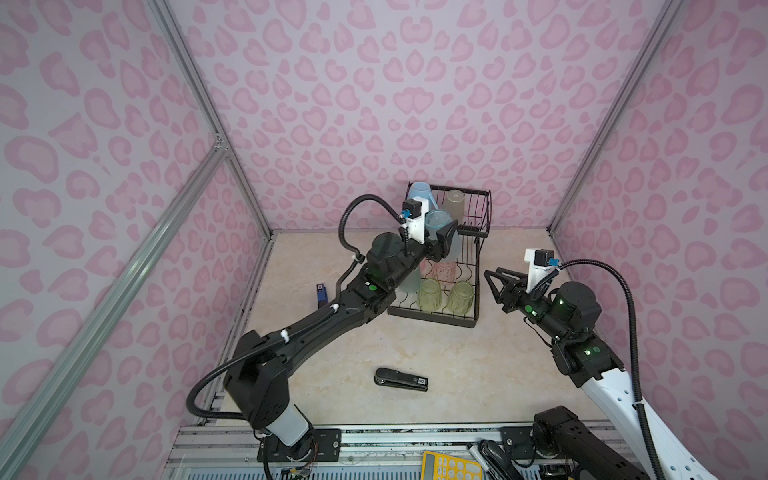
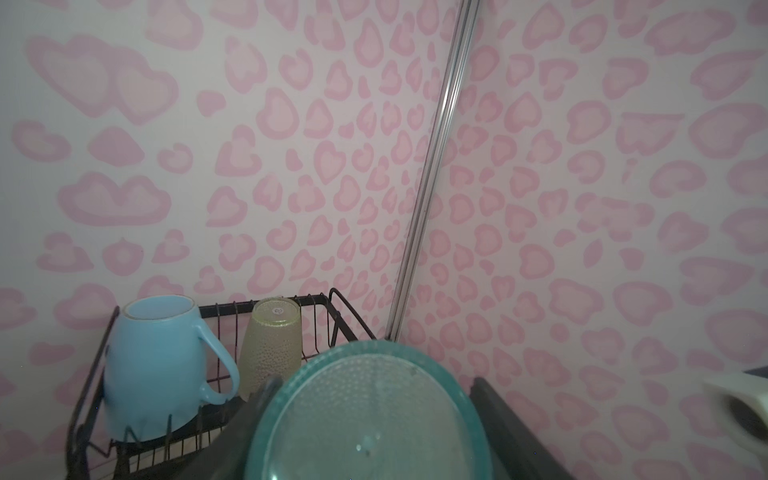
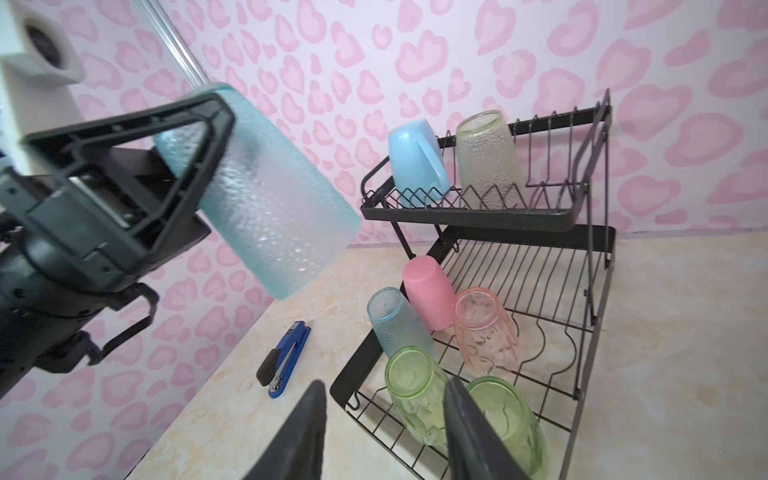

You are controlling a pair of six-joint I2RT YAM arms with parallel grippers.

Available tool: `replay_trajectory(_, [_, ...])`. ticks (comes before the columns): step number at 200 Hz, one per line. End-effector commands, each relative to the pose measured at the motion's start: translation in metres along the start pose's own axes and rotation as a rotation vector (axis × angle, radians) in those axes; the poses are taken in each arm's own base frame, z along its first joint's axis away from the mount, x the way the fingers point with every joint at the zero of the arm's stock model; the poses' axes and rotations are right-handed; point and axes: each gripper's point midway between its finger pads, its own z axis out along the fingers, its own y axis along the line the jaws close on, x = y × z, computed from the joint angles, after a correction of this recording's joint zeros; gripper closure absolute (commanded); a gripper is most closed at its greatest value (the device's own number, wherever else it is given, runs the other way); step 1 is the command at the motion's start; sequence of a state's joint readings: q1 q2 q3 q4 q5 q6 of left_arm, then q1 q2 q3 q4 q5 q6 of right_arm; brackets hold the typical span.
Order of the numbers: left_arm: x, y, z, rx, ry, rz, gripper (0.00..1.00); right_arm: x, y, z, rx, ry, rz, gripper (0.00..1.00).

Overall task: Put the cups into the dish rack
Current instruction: 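Hold the teal cup up with the left while the right gripper reaches back, then close the right gripper on the teal cup held by the left gripper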

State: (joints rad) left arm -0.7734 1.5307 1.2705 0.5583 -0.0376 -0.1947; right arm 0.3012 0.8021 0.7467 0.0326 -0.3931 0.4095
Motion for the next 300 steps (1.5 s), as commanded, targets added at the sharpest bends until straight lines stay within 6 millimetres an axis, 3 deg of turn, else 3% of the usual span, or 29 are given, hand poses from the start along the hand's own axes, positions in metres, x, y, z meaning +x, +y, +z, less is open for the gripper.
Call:
replay_trajectory(1, [0.012,0.018,-0.030,-0.091,0.029,0.036,0.55,0.000,0.012,0.002,-0.026,-0.003,-0.011,0.54])
replay_trajectory(40, [0.024,0.038,-0.085,-0.191,0.061,0.038,0.55,0.017,0.034,0.011,-0.063,0.030,-0.027,0.54])
replay_trajectory(101, [0.045,0.049,-0.114,-0.244,0.161,-0.067,0.55,0.032,0.054,0.026,-0.081,0.092,0.040,0.54])
replay_trajectory(139, [0.053,0.047,-0.109,-0.201,0.202,-0.238,0.55,0.040,0.063,0.042,-0.115,0.126,0.207,0.53])
replay_trajectory(159, [0.054,0.043,-0.103,-0.166,0.221,-0.265,0.55,0.040,0.070,0.046,-0.144,0.148,0.214,0.53])
replay_trajectory(189, [0.050,0.047,-0.098,-0.137,0.218,-0.324,0.55,0.043,0.065,0.047,-0.110,0.196,0.201,0.53])
replay_trajectory(241, [0.043,0.053,-0.082,-0.085,0.178,-0.447,0.55,0.038,0.075,0.058,-0.181,0.193,0.347,0.53])
replay_trajectory(276, [0.043,0.041,-0.070,-0.017,0.206,-0.441,0.55,0.034,0.077,0.057,-0.178,0.232,0.202,0.50])
replay_trajectory(300, [0.045,0.028,-0.067,0.059,0.244,-0.415,0.55,0.030,0.083,0.052,-0.228,0.269,0.082,0.40])
